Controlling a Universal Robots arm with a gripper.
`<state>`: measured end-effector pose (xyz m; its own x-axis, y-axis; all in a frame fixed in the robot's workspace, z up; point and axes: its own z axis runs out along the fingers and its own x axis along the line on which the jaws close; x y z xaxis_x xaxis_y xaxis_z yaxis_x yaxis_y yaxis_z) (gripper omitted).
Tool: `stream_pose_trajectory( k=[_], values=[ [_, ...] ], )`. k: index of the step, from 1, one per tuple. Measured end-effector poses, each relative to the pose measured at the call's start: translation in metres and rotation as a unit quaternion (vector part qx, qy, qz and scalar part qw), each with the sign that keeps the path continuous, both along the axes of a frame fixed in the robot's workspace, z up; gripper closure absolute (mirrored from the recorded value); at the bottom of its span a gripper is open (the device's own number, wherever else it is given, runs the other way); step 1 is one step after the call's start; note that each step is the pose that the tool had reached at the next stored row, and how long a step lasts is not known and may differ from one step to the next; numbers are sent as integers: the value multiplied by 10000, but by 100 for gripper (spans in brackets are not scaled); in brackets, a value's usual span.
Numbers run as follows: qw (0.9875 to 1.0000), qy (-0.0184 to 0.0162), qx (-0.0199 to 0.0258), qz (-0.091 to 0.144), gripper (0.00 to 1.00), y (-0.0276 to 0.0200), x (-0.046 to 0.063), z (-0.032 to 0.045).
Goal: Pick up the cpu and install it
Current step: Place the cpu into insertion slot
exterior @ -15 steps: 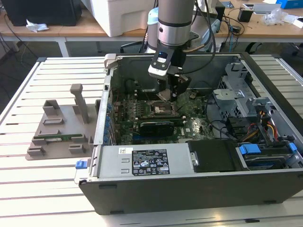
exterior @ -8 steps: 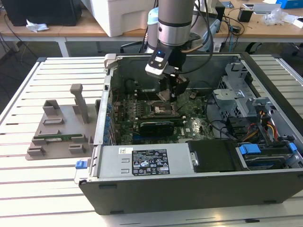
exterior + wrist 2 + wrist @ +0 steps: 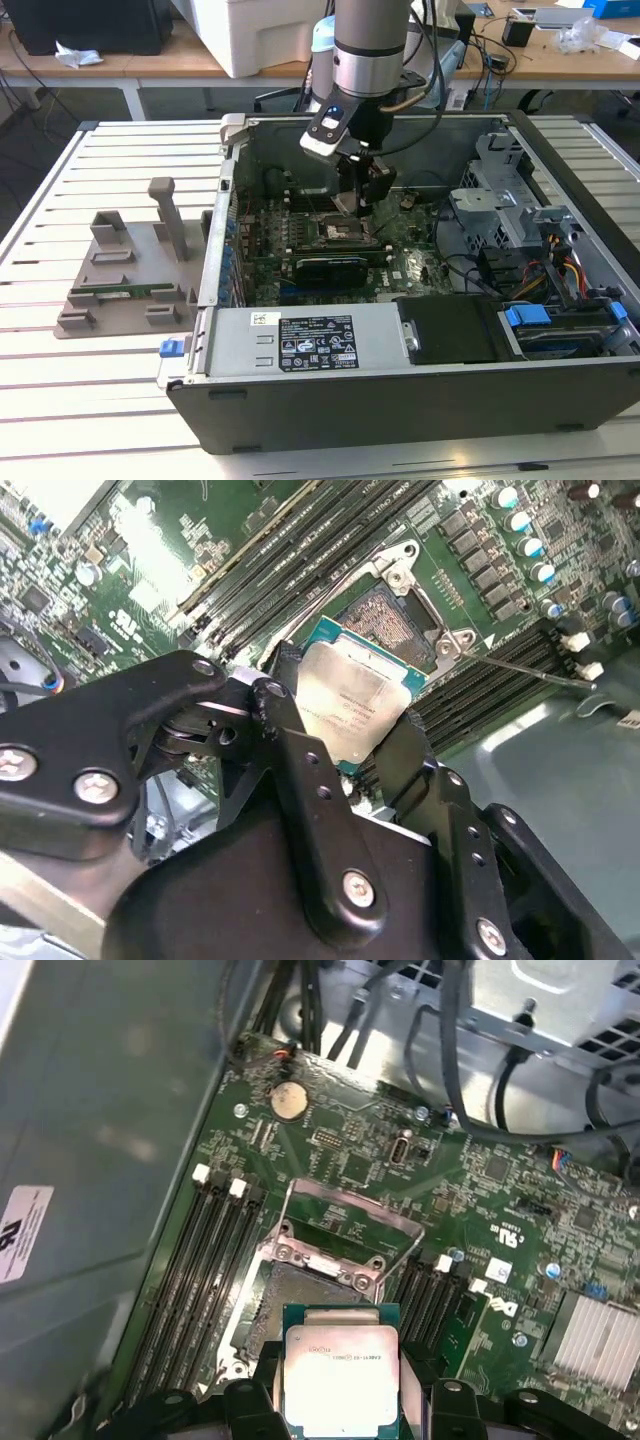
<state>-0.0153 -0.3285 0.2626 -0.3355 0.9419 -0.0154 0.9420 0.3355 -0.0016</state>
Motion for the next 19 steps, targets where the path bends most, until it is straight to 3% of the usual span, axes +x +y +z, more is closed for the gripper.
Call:
stream_pose_trajectory(
  k=[5,12,13,15,19],
  values=[
    [9994,0,-18,-356,45,0,2,0],
    [9970,0,-46,-767,45,0,5,-1],
    [9966,-1,-51,-828,45,0,6,-1],
    [9941,-1,-71,-1078,45,0,8,-1],
    [9909,0,-82,-1341,45,0,10,-1]
  ],
)
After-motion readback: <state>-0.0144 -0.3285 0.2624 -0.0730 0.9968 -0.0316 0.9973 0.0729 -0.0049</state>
